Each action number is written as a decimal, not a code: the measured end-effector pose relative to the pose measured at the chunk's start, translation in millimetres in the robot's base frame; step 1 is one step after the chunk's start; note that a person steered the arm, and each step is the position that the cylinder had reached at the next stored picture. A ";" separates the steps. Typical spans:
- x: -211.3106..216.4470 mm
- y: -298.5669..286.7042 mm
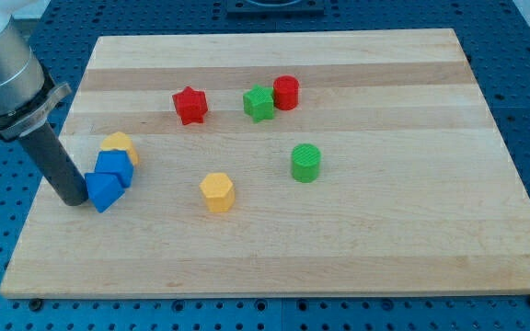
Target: Nudge the green circle a bit up
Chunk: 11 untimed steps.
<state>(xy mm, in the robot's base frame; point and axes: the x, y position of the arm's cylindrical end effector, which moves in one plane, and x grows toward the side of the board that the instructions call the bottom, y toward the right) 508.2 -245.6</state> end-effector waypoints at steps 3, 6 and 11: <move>65.0 -9.1; 108.2 162.3; -5.9 256.6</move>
